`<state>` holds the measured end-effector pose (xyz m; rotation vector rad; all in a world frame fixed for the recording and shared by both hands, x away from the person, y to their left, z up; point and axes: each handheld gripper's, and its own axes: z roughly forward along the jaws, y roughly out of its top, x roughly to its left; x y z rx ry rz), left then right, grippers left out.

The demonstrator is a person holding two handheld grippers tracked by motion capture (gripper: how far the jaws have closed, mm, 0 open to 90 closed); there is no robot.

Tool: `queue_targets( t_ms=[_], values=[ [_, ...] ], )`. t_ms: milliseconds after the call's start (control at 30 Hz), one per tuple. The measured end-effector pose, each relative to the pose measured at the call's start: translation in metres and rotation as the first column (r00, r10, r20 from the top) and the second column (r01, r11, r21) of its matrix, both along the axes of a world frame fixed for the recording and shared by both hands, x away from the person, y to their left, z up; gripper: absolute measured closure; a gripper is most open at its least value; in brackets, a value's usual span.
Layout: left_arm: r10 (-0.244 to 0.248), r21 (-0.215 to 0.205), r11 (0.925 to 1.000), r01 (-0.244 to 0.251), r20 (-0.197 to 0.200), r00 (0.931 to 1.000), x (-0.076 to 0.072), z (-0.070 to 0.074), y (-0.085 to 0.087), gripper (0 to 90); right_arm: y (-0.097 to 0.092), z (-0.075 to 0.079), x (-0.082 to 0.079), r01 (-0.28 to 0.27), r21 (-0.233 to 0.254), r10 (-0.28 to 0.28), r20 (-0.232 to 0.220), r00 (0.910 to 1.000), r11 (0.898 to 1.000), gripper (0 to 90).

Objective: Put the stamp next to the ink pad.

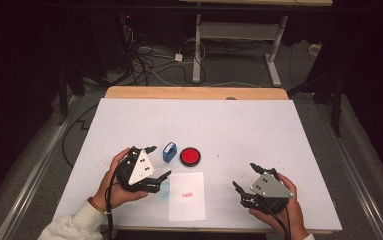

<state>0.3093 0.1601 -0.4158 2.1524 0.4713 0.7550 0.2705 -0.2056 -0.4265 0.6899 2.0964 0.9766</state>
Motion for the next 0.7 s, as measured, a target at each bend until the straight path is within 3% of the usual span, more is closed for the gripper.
queue_targets(
  t_ms=[300, 700],
  values=[
    [0.025, -0.006, 0.9997, -0.024, 0.048, 0.9986, -0.008, -0.007, 0.011, 16.6, -0.009, -0.001, -0.005, 0.026, 0.006, -0.026, 0.007, 0.9996, 1.000, 24.2],
    [0.069, -0.008, 0.9976, -0.069, 0.043, 0.9967, -0.016, -0.018, 0.037, 16.0, -0.020, -0.005, -0.006, 0.066, 0.016, -0.066, 0.016, 0.9977, 0.998, 19.2]
  ],
)
